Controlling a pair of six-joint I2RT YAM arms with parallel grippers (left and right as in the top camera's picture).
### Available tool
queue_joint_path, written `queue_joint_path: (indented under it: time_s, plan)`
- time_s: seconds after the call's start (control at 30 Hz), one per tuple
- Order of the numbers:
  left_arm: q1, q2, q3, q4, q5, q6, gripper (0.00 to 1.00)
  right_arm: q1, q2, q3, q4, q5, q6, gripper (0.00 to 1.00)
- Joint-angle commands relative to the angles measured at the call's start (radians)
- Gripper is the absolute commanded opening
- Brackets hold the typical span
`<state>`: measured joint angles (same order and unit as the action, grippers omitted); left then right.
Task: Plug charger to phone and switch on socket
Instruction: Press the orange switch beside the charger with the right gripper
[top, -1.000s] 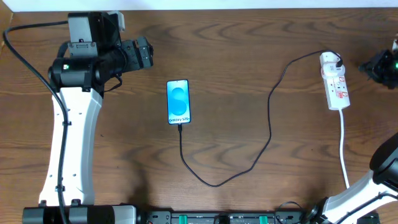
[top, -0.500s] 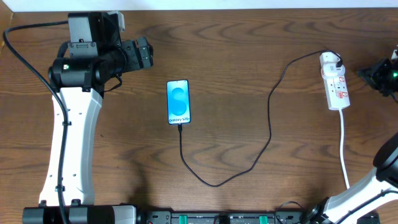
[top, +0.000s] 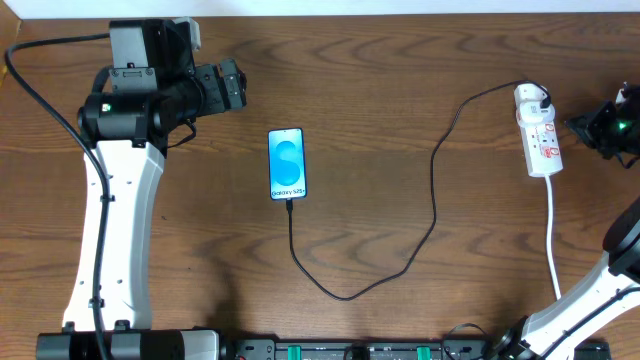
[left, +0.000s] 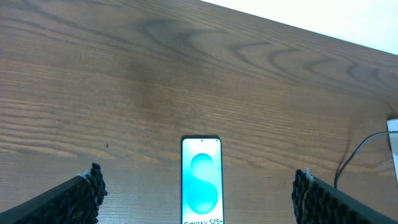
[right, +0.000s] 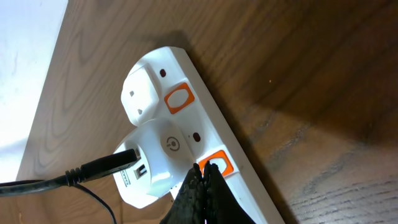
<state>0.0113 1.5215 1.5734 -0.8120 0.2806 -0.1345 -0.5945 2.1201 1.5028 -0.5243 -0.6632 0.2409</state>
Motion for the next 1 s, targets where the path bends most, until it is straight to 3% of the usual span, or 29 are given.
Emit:
queue_joint_path:
  time_s: [0.0,0.97]
  plan:
    - [0.005,-0.006,0.012,-0.003,-0.013,0.002,0.96,0.009,0.01,-0.001,0.005,-0.013,-0.003,0.01]
    - [0.005,-0.006,0.012,-0.003,-0.013,0.002,0.96,0.058,0.01,-0.002,0.011,0.089,-0.001,0.01]
